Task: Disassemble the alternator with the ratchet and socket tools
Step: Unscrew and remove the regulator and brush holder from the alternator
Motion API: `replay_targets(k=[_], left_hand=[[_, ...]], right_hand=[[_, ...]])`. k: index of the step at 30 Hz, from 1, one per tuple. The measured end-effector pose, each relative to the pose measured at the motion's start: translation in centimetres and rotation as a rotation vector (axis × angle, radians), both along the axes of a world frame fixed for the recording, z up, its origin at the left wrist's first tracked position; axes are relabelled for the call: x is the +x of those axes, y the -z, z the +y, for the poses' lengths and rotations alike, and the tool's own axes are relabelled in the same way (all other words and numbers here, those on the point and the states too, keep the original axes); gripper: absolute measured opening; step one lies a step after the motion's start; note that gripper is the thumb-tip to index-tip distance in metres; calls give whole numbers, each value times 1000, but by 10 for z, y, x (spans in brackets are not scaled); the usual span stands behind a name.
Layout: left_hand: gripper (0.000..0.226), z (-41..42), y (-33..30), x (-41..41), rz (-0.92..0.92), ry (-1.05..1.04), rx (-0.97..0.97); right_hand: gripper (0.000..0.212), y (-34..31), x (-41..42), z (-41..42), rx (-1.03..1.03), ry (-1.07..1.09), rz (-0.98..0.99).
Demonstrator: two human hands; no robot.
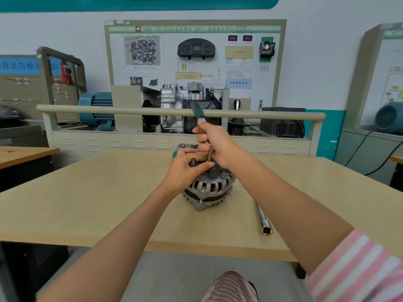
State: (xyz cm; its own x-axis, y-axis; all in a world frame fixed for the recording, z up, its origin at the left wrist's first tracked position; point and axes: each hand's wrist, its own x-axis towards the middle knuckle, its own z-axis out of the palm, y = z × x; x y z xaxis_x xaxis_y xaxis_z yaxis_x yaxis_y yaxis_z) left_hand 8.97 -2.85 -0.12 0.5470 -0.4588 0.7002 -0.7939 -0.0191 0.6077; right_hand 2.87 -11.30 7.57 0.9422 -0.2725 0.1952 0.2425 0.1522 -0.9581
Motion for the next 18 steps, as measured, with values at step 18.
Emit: replay_targets(k=[18], left_hand=[[32,1,3,-1,69,-69,-49]], right_hand=[[31,23,6,26,216,399,-299]])
